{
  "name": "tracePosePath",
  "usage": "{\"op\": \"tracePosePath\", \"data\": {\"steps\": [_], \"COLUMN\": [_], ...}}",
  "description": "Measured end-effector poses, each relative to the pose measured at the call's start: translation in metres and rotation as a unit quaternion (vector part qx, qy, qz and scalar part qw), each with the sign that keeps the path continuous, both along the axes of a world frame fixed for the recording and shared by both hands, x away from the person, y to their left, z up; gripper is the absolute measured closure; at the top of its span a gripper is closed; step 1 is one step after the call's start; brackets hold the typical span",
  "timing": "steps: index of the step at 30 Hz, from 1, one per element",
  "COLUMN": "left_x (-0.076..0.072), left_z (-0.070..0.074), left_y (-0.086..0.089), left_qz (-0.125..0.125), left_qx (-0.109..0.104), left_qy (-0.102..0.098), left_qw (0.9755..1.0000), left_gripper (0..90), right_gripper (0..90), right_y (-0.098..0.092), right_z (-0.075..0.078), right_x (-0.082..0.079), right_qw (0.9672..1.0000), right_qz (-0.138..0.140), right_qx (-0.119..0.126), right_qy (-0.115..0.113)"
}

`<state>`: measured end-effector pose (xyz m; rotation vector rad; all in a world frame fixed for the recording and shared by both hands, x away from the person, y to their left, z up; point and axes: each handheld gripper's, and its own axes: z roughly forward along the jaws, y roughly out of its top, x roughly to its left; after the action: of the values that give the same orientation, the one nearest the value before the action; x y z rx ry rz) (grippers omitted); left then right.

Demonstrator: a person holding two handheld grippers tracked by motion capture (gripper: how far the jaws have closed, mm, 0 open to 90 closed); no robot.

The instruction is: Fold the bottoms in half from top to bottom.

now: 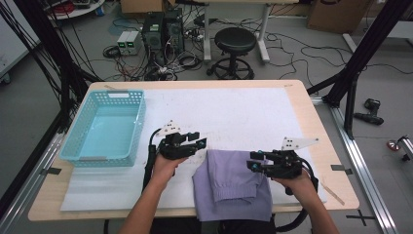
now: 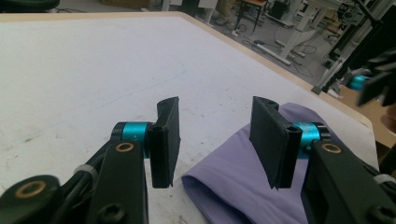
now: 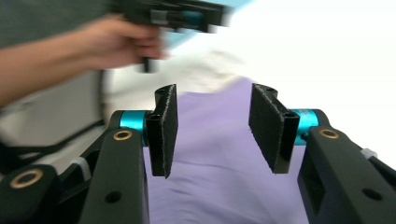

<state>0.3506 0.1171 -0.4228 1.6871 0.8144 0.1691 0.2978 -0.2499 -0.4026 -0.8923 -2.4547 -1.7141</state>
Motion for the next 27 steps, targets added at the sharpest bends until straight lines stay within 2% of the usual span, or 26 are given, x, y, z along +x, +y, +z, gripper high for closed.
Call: {"op": "tracePosePath", "data": {"steps": [1,3,4,5,6,7,8,10,11,13,15,18,20,22,24,25,26,27], "left_x": [0.000,0.001,0.002,0.002,0.002,0.003,0.003,0.004,0.005,0.005,0.006,0.006,0.006,0.007,0.009,0.010,0.011,0.012], "left_z": [-0.001,-0.003,-0.004,-0.006,-0.008,-0.009,-0.011,-0.013,-0.016,-0.018,-0.019,-0.019,-0.020,-0.022,-0.023,-0.024,-0.025,-0.026], "left_y": [0.000,-0.002,-0.004,-0.005,-0.008,-0.009,-0.012,-0.013,-0.016,-0.017,-0.018,-0.019,-0.019,-0.020,-0.022,-0.024,-0.026,-0.028], "left_qz": [-0.001,-0.001,-0.002,-0.002,-0.005,-0.006,-0.006,-0.007,-0.009,-0.009,-0.009,-0.008,-0.009,-0.007,-0.008,-0.007,-0.009,-0.008], "left_qx": [0.003,0.007,0.014,0.018,0.023,0.025,0.034,0.037,0.044,0.048,0.048,0.050,0.054,0.059,0.066,0.067,0.074,0.078], "left_qy": [0.001,0.008,0.011,0.014,0.019,0.021,0.024,0.027,0.035,0.040,0.041,0.043,0.043,0.049,0.053,0.054,0.056,0.059], "left_qw": [1.0000,0.9999,0.9998,0.9997,0.9996,0.9994,0.9991,0.9989,0.9984,0.9980,0.9979,0.9978,0.9976,0.9970,0.9964,0.9963,0.9957,0.9952], "left_gripper": [52.8,52.6,52.6,52.6,52.7,52.9,53.0,53.8,54.3,55.7,57.3,58.1,58.1,57.8,55.9,54.6,53.5,52.1], "right_gripper": [53.0,54.2,55.9,58.6,60.1,63.0,66.6,70.6,74.3,75.0,76.8,76.8,76.8,76.3,73.4,69.9,66.2,62.1], "right_y": [0.000,0.000,0.000,0.001,0.002,0.005,0.008,0.013,0.015,0.015,0.012,0.008,0.007,0.004,-0.001,-0.007,-0.011,-0.017], "right_z": [-0.003,-0.008,-0.011,-0.016,-0.019,-0.025,-0.028,-0.036,-0.040,-0.045,-0.046,-0.046,-0.046,-0.045,-0.042,-0.038,-0.036,-0.031], "right_x": [0.003,0.007,0.009,0.011,0.012,0.013,0.012,0.010,0.007,0.003,-0.003,-0.012,-0.017,-0.021,-0.022,-0.022,-0.021,-0.017], "right_qw": [0.9994,0.9960,0.9939,0.9899,0.9875,0.9840,0.9823,0.9796,0.9746,0.9708,0.9695,0.9708,0.9715,0.9736,0.9802,0.9861,0.9886,0.9896], "right_qz": [-0.027,-0.071,-0.086,-0.105,-0.113,-0.112,-0.108,-0.091,-0.086,-0.084,-0.082,-0.069,-0.049,-0.028,-0.023,-0.033,-0.046,-0.077], "right_qx": [-0.020,-0.055,-0.069,-0.095,-0.110,-0.138,-0.153,-0.179,-0.207,-0.225,-0.231,-0.230,-0.231,-0.226,-0.197,-0.163,-0.143,-0.121], "right_qy": [-0.002,-0.007,-0.008,-0.009,-0.009,-0.003,-0.006,-0.004,-0.005,0.000,-0.006,-0.011,-0.017,-0.013,-0.007,-0.007,-0.008,-0.013]}}
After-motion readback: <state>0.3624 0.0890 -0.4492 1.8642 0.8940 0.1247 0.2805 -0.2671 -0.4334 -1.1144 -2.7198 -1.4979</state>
